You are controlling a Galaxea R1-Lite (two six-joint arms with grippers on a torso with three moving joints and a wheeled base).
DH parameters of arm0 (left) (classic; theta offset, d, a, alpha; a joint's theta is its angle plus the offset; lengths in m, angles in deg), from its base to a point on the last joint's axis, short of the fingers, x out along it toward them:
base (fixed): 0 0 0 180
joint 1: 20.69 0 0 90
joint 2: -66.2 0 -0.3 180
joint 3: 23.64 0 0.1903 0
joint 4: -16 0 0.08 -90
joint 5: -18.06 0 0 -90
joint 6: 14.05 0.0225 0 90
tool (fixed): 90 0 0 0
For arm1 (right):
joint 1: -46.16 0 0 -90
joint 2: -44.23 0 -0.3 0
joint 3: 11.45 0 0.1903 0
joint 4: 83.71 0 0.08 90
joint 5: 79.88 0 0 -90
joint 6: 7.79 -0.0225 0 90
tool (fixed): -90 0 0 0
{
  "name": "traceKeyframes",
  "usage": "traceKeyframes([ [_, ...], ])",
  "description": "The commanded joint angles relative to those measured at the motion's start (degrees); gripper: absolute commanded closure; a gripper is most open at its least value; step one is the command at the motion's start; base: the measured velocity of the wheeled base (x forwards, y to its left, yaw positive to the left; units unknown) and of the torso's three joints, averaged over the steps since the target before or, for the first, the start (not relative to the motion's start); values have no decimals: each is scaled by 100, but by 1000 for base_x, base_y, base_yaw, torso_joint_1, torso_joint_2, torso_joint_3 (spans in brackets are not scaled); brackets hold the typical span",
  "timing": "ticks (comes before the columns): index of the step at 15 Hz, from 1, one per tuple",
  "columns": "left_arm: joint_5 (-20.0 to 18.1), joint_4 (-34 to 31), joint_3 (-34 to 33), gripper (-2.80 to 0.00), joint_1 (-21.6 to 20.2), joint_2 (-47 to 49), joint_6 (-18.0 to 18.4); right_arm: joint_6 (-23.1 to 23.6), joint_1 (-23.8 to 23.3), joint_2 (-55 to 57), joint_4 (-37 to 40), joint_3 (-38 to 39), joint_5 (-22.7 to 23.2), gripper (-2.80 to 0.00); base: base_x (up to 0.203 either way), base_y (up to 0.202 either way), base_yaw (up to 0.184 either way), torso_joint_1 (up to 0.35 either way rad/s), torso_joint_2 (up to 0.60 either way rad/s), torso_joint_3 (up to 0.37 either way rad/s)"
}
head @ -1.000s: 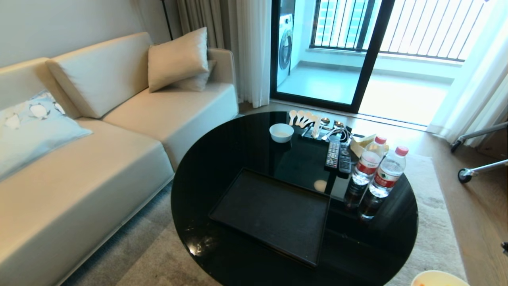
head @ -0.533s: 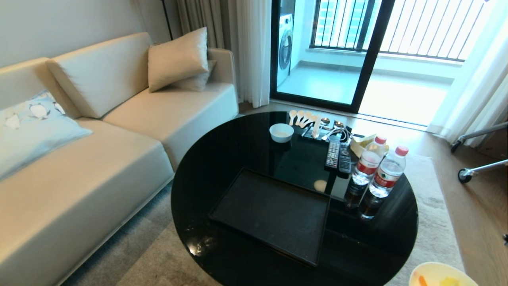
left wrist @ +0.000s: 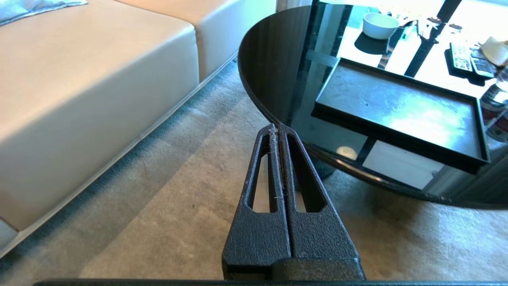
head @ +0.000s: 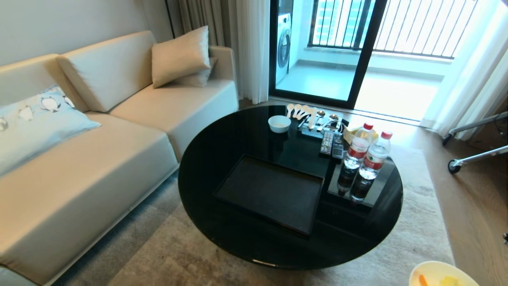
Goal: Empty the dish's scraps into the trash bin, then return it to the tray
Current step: Move the bowl over the trash can
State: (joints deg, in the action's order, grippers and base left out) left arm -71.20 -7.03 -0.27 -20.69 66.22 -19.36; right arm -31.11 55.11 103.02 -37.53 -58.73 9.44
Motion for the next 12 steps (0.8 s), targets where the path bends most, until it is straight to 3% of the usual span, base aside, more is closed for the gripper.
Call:
traceKeyframes([
  [1, 5, 2, 0, 0, 0, -2, -5, -15, 2, 0, 12, -8, -2, 0, -185, 0, -1, 5, 2, 2],
  [9, 5, 2, 0, 0, 0, -2, -5, -15, 2, -69, 30, -8, -2, 0, -186, 0, -1, 2, 2, 3],
  [12, 5, 2, 0, 0, 0, -2, -5, -32, 2, -105, 38, 19, 7, 0, -43, 0, -3, -2, -1, 1],
])
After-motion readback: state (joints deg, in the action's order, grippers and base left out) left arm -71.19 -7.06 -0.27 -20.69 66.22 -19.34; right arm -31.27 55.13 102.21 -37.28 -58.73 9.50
